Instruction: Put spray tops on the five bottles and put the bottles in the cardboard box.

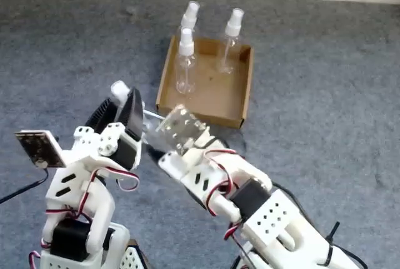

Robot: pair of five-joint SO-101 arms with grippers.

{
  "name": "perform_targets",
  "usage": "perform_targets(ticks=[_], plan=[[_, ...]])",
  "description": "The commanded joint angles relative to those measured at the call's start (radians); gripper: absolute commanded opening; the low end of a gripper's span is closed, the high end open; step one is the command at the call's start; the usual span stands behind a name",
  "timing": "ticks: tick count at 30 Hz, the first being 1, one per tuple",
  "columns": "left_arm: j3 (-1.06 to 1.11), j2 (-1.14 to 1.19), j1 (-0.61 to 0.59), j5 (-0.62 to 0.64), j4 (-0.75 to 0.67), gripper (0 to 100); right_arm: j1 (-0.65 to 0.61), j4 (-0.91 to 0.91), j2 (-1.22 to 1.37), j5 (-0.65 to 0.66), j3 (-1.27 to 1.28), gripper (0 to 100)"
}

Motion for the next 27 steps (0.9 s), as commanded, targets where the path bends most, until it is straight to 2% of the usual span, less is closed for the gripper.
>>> perform_targets(ticks=[1,5,9,12,16,22,27], plan=[[-0.004,0.001,0.013,-0.025,0.003,0,0.025,-0.120,-0.025,-0.101,-0.008,0.4],[0.015,0.001,0.059,-0.034,0.000,1,0.025,-0.186,-0.024,-0.095,-0.004,0.4],[0.064,0.002,0.173,-0.150,-0.002,0,0.025,-0.191,-0.030,-0.063,-0.004,0.4],[0.071,0.001,0.222,-0.189,-0.002,1,0.025,-0.191,-0.030,-0.021,-0.002,0.4],[0.067,0.001,0.223,-0.242,0.002,3,0.030,-0.191,-0.031,-0.002,-0.001,0.4],[0.064,-0.001,0.222,-0.258,0.002,19,0.035,-0.189,-0.031,-0.002,-0.001,0.4],[-0.012,-0.001,0.171,-0.258,0.041,17,0.154,-0.193,-0.031,-0.006,-0.005,0.4]])
